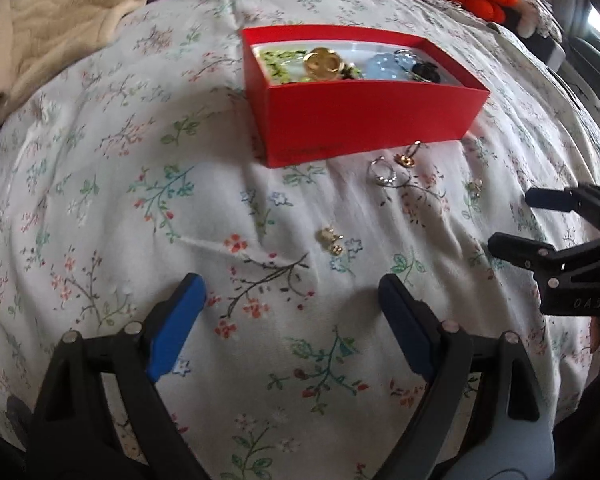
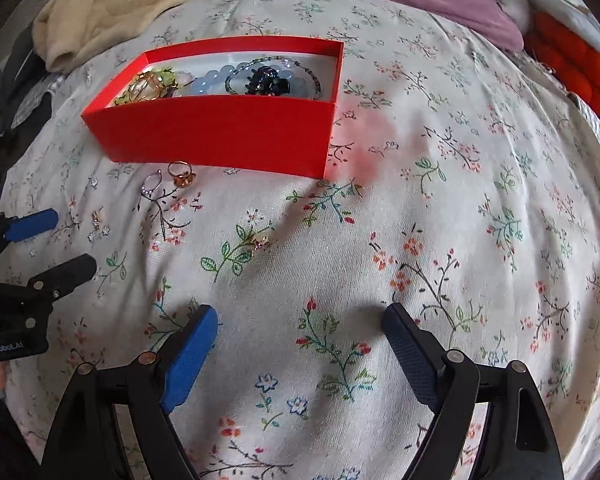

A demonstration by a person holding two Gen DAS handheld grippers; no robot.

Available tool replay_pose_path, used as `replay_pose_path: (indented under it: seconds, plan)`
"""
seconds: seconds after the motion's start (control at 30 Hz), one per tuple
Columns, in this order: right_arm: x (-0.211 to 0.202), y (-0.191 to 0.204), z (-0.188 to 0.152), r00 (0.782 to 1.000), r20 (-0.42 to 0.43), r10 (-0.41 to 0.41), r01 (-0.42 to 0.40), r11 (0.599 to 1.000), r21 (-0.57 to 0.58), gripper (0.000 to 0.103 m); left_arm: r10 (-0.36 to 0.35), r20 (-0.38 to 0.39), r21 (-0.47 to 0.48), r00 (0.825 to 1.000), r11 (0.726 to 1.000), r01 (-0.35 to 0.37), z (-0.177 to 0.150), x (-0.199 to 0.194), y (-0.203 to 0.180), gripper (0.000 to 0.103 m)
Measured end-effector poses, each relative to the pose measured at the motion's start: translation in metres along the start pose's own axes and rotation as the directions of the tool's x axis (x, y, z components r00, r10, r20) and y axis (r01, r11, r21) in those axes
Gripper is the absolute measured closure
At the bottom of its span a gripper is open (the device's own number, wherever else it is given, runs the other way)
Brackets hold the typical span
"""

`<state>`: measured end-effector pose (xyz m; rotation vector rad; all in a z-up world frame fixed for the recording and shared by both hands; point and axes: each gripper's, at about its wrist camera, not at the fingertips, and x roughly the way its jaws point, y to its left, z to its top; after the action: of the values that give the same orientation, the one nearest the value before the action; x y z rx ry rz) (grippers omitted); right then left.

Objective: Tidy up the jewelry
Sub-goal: 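Grasp the small gold earring on the bedspread with the left tool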

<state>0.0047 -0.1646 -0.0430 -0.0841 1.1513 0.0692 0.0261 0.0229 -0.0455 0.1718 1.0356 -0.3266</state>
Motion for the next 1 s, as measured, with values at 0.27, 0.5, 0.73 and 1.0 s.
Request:
replay_pose_path:
  seconds: [0.27,0.5,0.73,1.0]
  plan:
    - [0.009,0.002,-0.004,1.000,0.024,-0.015,0.016,0.999,-0.051,0.000,-0.104,0.036,0.020,0.994,0.994,0.103,0.002,-0.003,-0.005,0.017]
    - [0.008,0.004,0.001,1.000,-0.017,-0.018,0.017,0.999,-0.047,0.000,-0.139,0.026,0.019,0.990,0.990,0.139,0.006,-0.002,-0.009,0.046]
    - [0.008,0.002,0.005,0.999,-0.050,-0.006,0.004,0.999,-0.038,0.000,-0.122,0.021,0.008,0.992,0.992,0.122,0.011,0.004,-0.007,0.059]
    - [0.005,0.001,0.008,0.999,-0.050,0.008,-0.008,1.000,-0.014,0.005,-0.123,-0.001,0.019,0.992,0.992,0.123,0.014,0.007,-0.010,0.083]
